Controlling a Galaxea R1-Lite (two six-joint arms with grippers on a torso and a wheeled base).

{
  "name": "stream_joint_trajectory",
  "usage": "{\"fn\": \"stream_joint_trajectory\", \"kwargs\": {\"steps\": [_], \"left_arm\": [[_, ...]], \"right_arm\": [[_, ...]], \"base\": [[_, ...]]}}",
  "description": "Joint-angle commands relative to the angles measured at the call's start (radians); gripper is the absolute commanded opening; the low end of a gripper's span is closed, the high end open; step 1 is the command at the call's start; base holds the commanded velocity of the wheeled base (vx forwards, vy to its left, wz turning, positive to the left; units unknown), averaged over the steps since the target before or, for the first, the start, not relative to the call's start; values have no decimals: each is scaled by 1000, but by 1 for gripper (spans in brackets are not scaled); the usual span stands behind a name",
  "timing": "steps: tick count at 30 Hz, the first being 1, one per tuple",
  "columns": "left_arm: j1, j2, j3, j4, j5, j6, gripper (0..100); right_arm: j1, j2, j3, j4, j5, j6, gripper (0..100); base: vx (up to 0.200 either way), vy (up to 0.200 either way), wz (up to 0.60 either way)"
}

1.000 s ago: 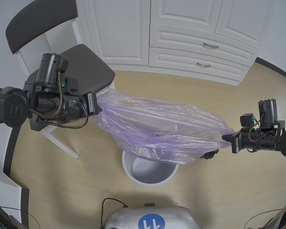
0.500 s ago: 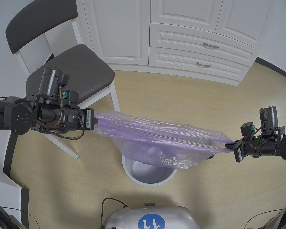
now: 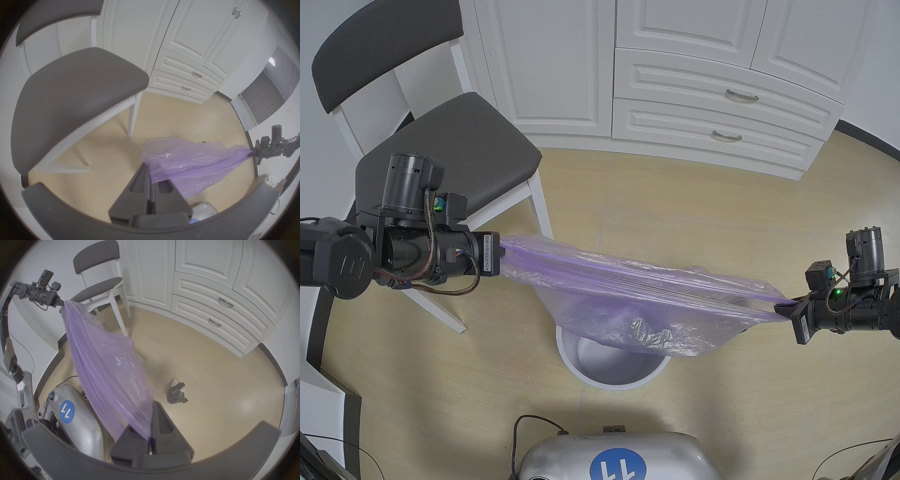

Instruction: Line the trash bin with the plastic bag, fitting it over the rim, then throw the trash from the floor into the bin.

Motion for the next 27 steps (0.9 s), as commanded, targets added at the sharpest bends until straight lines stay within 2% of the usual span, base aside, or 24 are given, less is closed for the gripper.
{"fn": "stream_joint_trajectory", "kwargs": {"steps": [1,4,5,8,10,13,16,19,27], "left_arm": [[-50,2,36,-103,40,-9,0],[-122,19,56,-198,70,-50,0],[-196,25,57,-236,109,-104,0],[-332,18,51,-259,195,-190,0],[-411,7,57,-259,227,-211,0],[-477,-30,74,-256,241,-222,0],[-520,-57,105,-261,241,-228,0],[-555,-68,122,-261,242,-228,0],[-579,-68,142,-259,247,-225,0]], "right_arm": [[40,-13,4,-22,-17,10,0],[96,-7,24,-101,-34,48,0],[172,-1,44,-189,-38,131,0],[300,1,82,-368,-64,291,0],[349,1,113,-471,-89,324,0],[393,-2,139,-551,-100,327,0],[442,-4,146,-580,-115,335,0],[487,7,146,-595,-158,340,0],[556,48,145,-621,-184,386,0]], "base": [[0,0,0],[0,0,0],[0,0,0],[0,0,0],[0,0,0],[0,0,0],[0,0,0],[0,0,0],[0,0,0]]}}
